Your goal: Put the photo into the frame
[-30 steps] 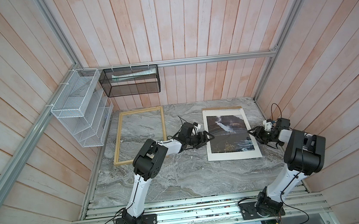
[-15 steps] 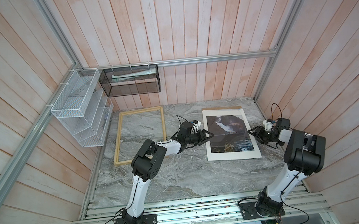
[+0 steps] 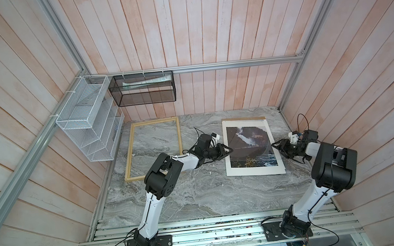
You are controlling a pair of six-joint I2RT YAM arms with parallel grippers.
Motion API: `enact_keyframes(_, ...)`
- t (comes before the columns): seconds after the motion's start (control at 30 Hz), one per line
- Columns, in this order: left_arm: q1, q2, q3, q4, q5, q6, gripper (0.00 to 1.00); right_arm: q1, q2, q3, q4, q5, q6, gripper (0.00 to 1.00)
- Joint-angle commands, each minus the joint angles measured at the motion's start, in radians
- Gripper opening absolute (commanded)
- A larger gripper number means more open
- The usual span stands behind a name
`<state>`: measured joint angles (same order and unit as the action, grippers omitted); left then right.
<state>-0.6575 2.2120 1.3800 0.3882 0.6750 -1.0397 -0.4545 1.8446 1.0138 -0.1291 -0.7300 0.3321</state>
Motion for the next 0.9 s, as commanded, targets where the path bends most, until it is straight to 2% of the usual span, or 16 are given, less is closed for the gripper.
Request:
enact_keyframes(0.0,-0.008,-0.009,0.028,0.005,0.01,0.017,0.32,0.01,0.004,-0.008,-0.023,-0.013,-0.012,0.56)
enact_keyframes(0.57,-0.007,-0.016,0.034,-0.003,0.032,0.044,0.13,0.003,-0.032,-0.008,-0.038,0.084,0.001,0.59)
enact_keyframes(0.87,0.004,-0.034,0.033,-0.003,0.045,0.053,0.05,-0.061,-0.096,-0.031,-0.032,0.117,0.015,0.61)
